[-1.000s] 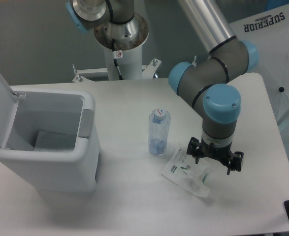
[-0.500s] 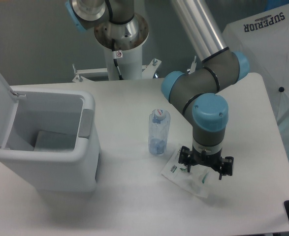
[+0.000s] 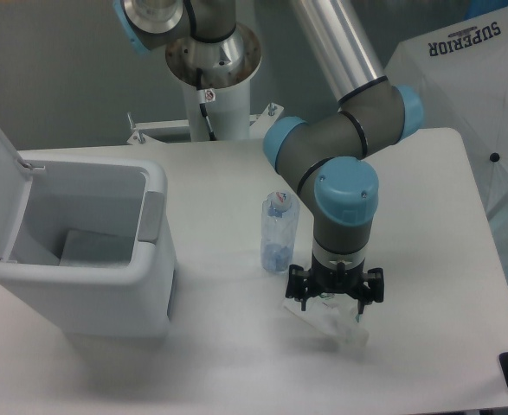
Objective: Place the trash in the trash can
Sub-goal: 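Close the gripper on the clear plastic wrapper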
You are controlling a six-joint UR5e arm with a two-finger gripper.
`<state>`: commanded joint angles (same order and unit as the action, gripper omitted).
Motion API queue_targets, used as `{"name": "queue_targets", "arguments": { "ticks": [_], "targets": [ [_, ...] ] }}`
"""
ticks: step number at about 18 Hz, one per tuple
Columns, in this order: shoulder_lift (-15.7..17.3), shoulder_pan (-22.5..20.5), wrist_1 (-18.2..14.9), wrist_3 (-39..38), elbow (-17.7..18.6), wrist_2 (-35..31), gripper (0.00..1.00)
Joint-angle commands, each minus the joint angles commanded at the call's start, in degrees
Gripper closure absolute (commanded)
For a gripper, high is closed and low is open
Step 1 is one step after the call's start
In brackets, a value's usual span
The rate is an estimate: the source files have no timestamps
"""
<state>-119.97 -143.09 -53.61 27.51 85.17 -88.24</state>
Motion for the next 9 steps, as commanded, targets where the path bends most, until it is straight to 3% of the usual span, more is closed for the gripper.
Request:
{"name": "queue_targets", "arguments": {
  "ticks": [4,9],
  "targets": [
    [-0.35,0.09,0.44,-4.47,1.23,-3.16,0.0],
    [-3.25,1.75,1.14,-12.39,0.71,-8.26,0.0]
  ]
}}
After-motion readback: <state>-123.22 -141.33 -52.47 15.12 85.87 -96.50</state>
